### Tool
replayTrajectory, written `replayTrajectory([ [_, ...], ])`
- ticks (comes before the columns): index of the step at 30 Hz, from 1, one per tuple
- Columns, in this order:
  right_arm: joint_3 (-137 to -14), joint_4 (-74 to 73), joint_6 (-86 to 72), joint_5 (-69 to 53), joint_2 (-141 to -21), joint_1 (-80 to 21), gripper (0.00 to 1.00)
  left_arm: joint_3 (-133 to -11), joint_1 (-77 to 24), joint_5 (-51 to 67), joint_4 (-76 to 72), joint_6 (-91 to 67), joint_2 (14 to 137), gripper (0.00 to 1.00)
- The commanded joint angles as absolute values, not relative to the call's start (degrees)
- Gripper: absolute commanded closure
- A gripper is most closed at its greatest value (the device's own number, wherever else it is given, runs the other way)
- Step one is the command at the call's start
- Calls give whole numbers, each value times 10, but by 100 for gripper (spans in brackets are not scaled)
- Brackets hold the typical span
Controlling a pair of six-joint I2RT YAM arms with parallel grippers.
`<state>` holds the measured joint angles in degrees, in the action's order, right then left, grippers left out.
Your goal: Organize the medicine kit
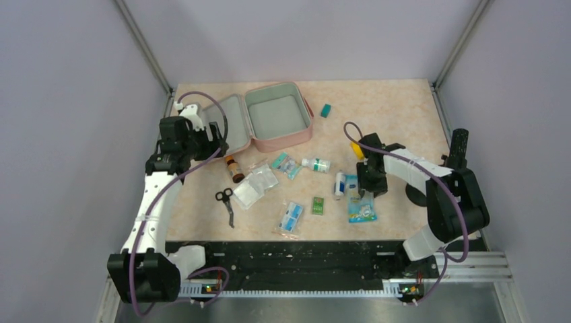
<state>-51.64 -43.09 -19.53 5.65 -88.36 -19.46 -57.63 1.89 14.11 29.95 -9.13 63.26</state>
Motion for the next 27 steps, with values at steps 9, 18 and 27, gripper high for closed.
replayTrajectory([
  [9,-526,-410,-177,11,-878,-170,99,-574,25,170,262,-108,630,19],
  [18,-638,-443,-150,-26,-783,-170,100,-618,14,279,238,-121,670,18],
  [27,-759,-382,-147,-103,-821,-175,100,-675,-42,276,230,-110,729,19],
])
